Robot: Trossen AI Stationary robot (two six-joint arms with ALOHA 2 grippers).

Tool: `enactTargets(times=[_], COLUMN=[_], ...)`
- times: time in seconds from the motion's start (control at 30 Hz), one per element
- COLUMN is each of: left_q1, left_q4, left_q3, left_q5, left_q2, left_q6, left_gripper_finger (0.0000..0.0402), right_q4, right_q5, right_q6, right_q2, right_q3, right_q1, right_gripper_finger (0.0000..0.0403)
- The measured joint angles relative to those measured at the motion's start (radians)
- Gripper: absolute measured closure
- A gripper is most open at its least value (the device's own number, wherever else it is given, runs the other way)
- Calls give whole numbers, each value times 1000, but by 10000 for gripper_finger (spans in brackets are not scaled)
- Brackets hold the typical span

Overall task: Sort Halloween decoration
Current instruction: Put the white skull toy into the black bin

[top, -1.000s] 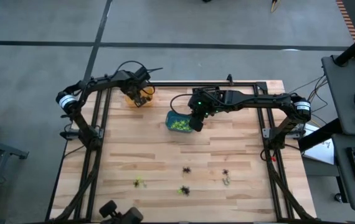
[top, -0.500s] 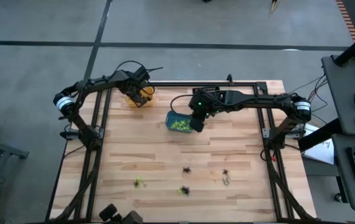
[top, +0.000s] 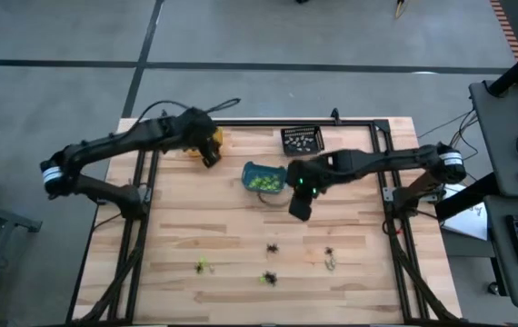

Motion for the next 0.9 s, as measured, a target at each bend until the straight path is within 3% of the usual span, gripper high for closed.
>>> enactTargets(times=[0.2, 0.47, 0.63, 0.9], left_q1=[-236, -470, -540, -552], left_q4=[182, 365, 414, 445], left_q3=[-72, -135, -137, -137], left_q5=[0, -1, -1, -2], left_q2=[-107, -123, -84, -40], left_q6=[-25, 4, 14, 41], left_gripper_finger=[304, 304, 304, 304], right_q4=[-3, -3, -3, -3], right_q5=[-5, -2, -1, 0], right_q6=[206, 435, 522, 792], right_q2=[4, 8, 10, 10], right_q3=[-4, -10, -33, -82], right_q1=[143, 288, 364, 449], right_gripper_finger=[307, 307, 307, 307])
